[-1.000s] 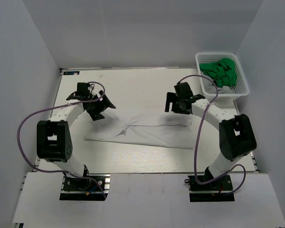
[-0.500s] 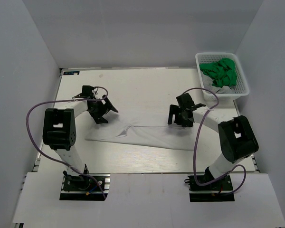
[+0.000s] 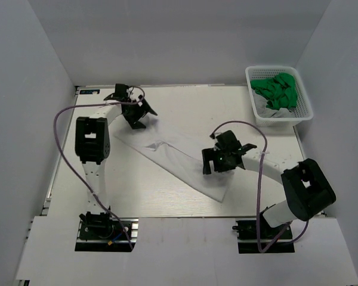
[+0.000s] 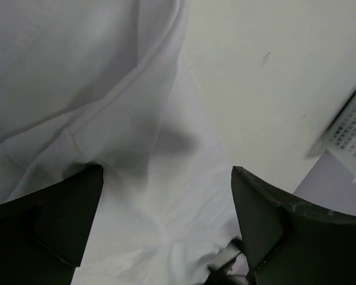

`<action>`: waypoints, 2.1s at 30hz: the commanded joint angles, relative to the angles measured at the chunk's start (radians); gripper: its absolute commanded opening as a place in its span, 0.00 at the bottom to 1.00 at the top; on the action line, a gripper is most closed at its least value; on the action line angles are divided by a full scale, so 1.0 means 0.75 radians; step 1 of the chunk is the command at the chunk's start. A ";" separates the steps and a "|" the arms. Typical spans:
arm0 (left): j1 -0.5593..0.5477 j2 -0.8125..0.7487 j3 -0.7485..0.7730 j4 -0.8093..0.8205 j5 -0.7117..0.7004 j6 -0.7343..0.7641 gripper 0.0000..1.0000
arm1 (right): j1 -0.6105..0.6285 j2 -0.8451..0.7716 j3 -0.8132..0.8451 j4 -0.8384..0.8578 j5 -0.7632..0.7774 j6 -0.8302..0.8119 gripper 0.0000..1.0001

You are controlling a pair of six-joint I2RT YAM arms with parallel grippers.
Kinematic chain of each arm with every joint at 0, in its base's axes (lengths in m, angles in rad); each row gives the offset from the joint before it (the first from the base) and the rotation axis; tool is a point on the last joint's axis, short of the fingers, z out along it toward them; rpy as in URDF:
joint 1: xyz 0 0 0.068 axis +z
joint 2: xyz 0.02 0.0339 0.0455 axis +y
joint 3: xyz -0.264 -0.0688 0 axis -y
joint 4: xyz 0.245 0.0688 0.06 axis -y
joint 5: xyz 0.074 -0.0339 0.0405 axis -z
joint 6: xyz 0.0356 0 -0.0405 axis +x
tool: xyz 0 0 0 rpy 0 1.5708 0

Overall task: Fold and stack the t-shirts
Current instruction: Rotate the tshirt 90 degrees, then grab the bottom of the folded rectangular tshirt with both arms

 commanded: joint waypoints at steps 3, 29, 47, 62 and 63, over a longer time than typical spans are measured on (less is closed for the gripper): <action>-0.111 0.539 0.754 -0.031 -0.041 -0.041 1.00 | 0.254 0.013 -0.048 -0.010 -0.256 -0.008 0.90; -0.285 0.604 0.979 0.405 -0.213 -0.187 1.00 | 0.831 0.170 0.318 -0.090 -0.146 -0.163 0.90; -0.276 -0.187 0.592 -0.318 -0.304 0.154 1.00 | 0.823 -0.245 0.285 -0.263 0.396 0.263 0.90; -0.303 -1.716 -1.360 -0.320 -0.211 -0.119 1.00 | 0.712 -0.063 0.220 -0.405 0.220 0.340 0.90; -0.303 -1.730 -1.385 -0.320 -0.199 -0.119 1.00 | 0.692 -0.045 0.216 -0.401 0.204 0.332 0.90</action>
